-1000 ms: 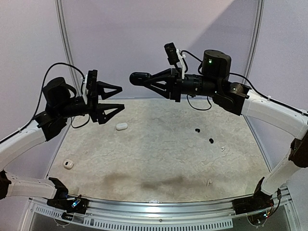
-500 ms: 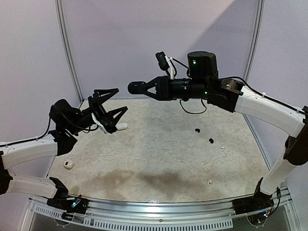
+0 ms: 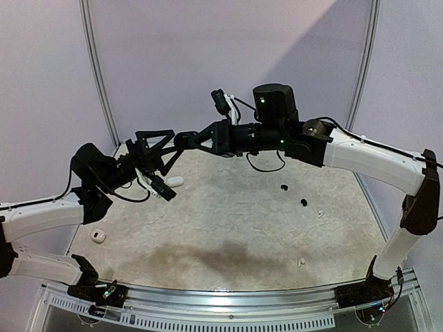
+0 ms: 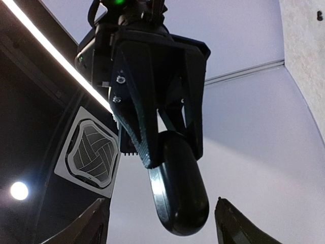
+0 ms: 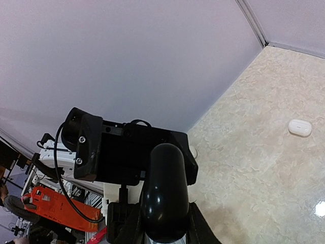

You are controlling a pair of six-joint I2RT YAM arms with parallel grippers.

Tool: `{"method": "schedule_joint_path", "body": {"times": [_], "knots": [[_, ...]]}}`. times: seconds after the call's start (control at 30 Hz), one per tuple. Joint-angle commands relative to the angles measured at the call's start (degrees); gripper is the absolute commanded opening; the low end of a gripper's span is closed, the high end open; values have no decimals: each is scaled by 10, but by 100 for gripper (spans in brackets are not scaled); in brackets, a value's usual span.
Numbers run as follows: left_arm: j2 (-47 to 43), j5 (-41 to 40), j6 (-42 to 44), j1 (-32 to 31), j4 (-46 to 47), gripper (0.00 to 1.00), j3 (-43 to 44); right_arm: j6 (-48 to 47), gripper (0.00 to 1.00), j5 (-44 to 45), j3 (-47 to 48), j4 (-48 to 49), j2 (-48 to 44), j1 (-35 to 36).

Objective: Insert the wireless bluetooth earbuds into the charging case

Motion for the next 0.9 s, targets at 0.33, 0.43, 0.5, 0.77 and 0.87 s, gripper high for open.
{"method": "schedule_joint_path", "body": {"times": [0.33,0.43,0.5,0.77,0.87], "knots": [[17,12,26,-7,-9,24,13,7,0,-22,13,10,22,10],[13,16,23,-7,-3,5,5,9,0,-20,13,9,25,11],[11,18,19,-7,-2,0,2,8,1,-18,12,7,25,11],[-27,-8,-59,-7,-71,0,-12,-59,63,51,9,-38,-18,11],[-71,-27,-114,-9,-222,0,7,-107,72,83,-6,-48,-50,10]]}}
